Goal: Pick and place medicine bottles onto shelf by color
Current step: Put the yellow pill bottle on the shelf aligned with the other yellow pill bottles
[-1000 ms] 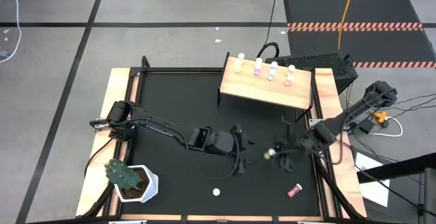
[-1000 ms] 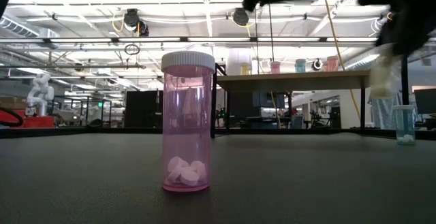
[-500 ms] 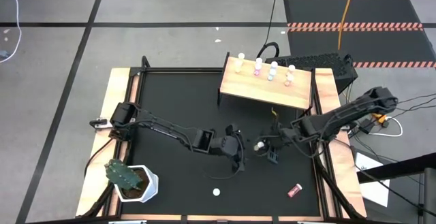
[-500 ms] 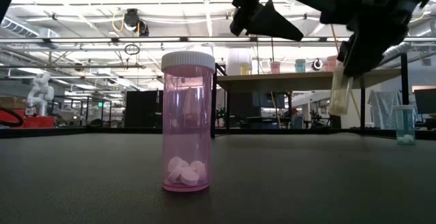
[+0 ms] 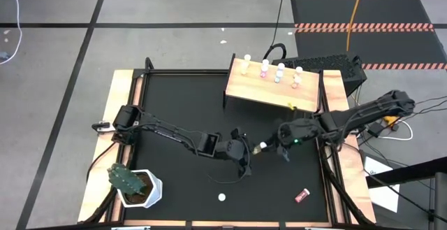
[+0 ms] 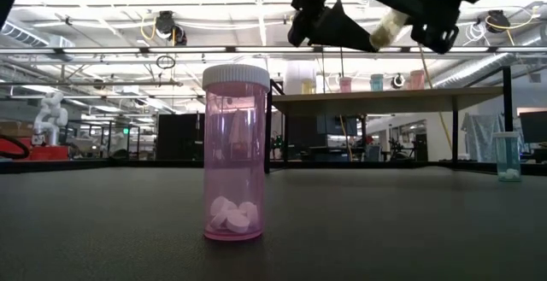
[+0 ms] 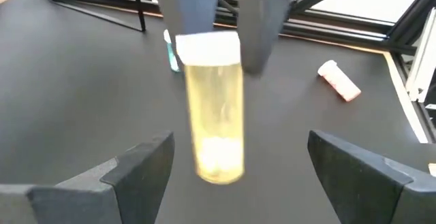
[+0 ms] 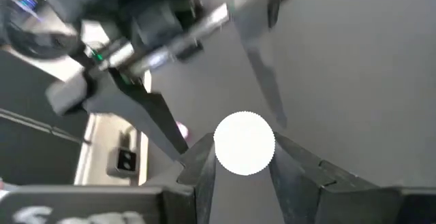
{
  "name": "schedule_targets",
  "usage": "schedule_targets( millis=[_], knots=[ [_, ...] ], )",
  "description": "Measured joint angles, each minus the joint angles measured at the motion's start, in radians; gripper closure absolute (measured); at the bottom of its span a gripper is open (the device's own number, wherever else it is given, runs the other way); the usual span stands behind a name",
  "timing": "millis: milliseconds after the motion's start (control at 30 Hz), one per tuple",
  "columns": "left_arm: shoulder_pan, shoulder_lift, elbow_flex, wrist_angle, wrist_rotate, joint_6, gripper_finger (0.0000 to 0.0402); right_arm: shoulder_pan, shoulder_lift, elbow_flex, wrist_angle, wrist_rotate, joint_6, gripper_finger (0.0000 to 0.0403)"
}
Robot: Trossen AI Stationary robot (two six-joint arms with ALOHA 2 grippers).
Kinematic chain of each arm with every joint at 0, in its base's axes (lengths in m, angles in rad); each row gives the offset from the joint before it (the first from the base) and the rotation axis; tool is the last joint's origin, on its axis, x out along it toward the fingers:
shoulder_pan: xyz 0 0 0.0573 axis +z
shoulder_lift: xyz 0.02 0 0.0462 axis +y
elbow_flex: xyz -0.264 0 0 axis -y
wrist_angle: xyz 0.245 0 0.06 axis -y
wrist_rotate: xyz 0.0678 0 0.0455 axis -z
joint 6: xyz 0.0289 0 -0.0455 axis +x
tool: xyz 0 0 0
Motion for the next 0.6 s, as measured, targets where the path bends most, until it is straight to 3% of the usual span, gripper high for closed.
schedule_targets(
  millis=[133,400,600],
  knots=[
    [0.005,0.0,0.0,0.004,0.004,-0.01,0.0097,-0.011,-0.033,0.0,0.005,0.003,-0.022,0.0287],
    [0.035,-0.023,-0.001,0.025,0.052,-0.021,0.0217,-0.01,-0.034,0.0,0.008,0.002,-0.067,0.0287],
    [0.056,-0.038,-0.001,0.026,0.077,-0.011,0.0277,-0.01,-0.034,0.0,0.012,0.002,-0.081,0.0287]
  ],
)
